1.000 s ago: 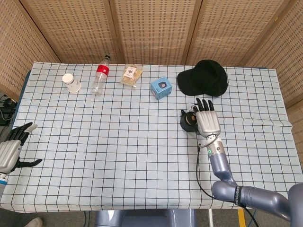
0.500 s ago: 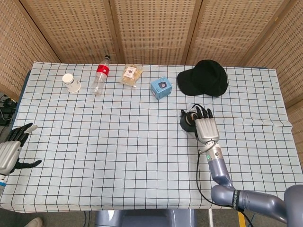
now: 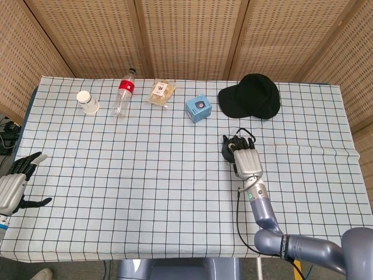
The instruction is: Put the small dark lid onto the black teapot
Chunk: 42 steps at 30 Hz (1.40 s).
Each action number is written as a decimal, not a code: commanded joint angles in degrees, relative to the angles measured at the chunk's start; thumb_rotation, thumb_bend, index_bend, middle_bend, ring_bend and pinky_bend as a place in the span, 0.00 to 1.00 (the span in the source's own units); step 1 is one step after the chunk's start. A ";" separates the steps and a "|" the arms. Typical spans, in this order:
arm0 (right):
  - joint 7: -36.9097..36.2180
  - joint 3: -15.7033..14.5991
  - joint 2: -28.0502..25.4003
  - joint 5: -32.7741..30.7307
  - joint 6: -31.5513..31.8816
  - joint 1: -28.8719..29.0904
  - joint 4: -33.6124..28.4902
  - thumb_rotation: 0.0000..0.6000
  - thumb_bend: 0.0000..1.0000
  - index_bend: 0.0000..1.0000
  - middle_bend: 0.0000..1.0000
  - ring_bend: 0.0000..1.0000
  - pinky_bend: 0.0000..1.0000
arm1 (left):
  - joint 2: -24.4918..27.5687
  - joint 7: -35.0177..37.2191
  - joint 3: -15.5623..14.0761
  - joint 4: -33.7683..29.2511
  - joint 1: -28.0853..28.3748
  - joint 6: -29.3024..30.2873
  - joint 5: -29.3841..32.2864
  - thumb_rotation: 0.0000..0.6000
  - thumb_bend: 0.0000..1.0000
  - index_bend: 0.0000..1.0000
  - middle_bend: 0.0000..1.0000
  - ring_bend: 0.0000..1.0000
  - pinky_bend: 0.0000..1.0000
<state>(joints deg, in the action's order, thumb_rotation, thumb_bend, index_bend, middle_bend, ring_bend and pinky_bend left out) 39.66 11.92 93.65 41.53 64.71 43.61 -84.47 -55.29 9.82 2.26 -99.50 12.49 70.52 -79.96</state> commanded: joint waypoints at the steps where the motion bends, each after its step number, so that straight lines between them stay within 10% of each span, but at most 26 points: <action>1: 0.29 0.05 0.73 -0.41 -0.36 0.26 0.51 1.00 0.63 0.22 0.00 0.00 0.00 | 0.07 0.19 0.01 0.02 -0.02 0.01 0.00 1.00 0.11 0.00 0.00 0.00 0.00; 11: 0.78 0.03 -2.11 3.44 3.99 -0.87 -3.80 1.00 0.61 0.21 0.00 0.00 0.00 | 0.12 0.55 0.04 0.43 0.09 -0.17 0.11 1.00 0.11 0.00 0.00 0.00 0.00; 20: -12.74 -6.45 -12.94 20.65 10.80 -10.22 -12.58 1.00 0.29 0.13 0.00 0.00 0.00 | -1.73 -3.75 0.32 0.58 -0.35 1.37 1.19 1.00 0.11 0.00 0.00 0.00 0.00; 28: -29.01 -12.69 -19.59 34.28 20.12 -20.62 -6.62 1.00 0.17 0.05 0.00 0.00 0.00 | -6.31 -10.61 0.01 3.42 -2.53 7.40 -0.36 1.00 0.11 0.00 0.00 0.00 0.00; 42: -43.56 -13.99 -19.62 41.68 24.30 -28.39 4.24 1.00 0.16 0.05 0.00 0.00 0.00 | -11.42 -11.22 0.59 11.11 -5.10 12.12 -0.66 1.00 0.10 0.00 0.00 0.00 0.00</action>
<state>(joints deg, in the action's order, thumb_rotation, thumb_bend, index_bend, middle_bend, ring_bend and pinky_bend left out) -3.54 -2.12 73.81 82.71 89.41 15.58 -80.63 -66.54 -1.66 2.57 -88.44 7.56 82.40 -80.84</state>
